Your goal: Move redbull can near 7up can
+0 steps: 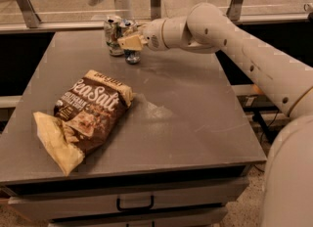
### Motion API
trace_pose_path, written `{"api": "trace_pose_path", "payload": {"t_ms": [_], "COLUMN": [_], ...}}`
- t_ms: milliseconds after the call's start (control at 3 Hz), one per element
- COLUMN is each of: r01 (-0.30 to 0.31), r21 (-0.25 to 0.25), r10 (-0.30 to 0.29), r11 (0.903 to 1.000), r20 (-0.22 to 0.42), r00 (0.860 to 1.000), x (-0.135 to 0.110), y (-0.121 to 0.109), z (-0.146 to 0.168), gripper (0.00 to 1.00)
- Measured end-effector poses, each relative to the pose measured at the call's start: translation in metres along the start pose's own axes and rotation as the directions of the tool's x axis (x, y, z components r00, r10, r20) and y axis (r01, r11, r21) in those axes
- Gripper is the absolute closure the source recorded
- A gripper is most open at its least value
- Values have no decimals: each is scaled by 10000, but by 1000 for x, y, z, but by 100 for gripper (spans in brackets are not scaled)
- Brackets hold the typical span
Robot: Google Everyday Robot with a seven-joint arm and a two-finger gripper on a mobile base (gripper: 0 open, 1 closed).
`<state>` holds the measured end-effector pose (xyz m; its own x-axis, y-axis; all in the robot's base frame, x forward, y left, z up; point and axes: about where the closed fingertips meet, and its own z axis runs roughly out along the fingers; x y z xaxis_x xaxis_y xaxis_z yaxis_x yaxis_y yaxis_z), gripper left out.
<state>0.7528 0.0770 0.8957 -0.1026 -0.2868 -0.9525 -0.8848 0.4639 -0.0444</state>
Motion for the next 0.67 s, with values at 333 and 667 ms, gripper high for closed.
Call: {"api": "trace_pose_path", "payload": {"t_ms": [333,667], "r01": [-238,-150], "r21": [-101,13], "r10": [238,151], "r11": [9997,9999], "r20": [-63,-70], "r00": [9997,9999], "x": [3,2], "y": [1,-3], "z": [5,-1], "gripper": [12,0]}}
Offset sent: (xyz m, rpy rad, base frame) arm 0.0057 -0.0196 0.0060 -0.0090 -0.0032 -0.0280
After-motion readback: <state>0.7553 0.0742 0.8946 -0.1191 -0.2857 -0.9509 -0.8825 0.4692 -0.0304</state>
